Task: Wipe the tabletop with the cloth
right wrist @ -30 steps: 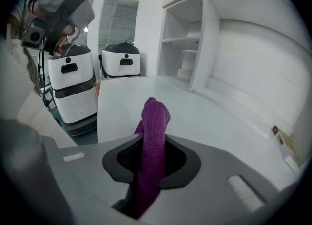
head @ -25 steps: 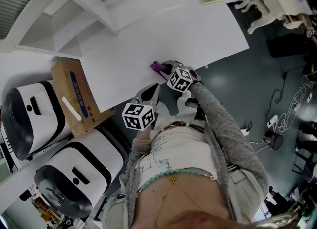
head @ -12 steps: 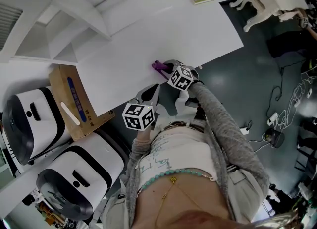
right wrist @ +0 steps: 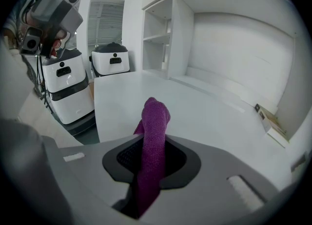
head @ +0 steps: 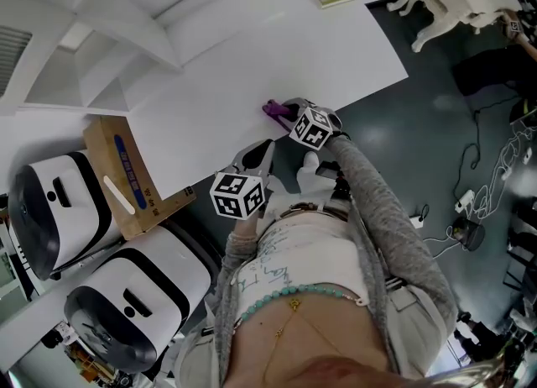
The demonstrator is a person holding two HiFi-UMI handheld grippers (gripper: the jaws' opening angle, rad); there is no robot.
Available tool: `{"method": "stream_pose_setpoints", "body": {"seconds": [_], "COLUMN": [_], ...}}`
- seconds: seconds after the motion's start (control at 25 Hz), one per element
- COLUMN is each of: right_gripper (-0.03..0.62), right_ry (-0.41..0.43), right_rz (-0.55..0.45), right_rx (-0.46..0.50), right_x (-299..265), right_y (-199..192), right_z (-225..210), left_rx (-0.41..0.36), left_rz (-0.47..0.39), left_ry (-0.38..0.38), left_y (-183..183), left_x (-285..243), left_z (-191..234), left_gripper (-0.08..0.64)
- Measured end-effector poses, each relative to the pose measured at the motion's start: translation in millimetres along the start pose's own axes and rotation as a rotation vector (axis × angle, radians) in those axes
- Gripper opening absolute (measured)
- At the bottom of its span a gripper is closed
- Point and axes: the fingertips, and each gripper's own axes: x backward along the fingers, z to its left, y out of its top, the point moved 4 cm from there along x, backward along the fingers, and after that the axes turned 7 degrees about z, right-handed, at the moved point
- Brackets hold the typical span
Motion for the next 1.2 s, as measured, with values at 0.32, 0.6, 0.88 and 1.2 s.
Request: {"method": "stream_pose_setpoints", "body": {"seconds": [0.32,0.6,0.88,1.2], "right_gripper": [0.091,0.091,0.091,0.092], "right_ry": [-0.017,-0.016,0.0,0.006], "right_rz": [0.011,0.027,0.037,0.06], "right_rx": [-0.024,-0.041,-0.075,-0.119], "right_x": [17.3,30.2,41.1,38.8], "right_y": [-26.0,-48.7,-68.5,-69.7], "right_z": [-23.7,-41.6,-58.8,-64.3], "left_rx": [0.005,0.016,0.035,-0.006], "left_rz": [-0.014,-0.036,-0.04,-0.039], "left_ry": [0.013,0.03,0.031,0.012], "left_y": [5.0,7.9,4.3,17.5], "left_x": [-20.1,-35.0,-42.6,-29.4], "left_z": [-23.2,-42.7,-52.8,-30.2], "left_gripper": [0.0,0.0,0.0,0.0]}}
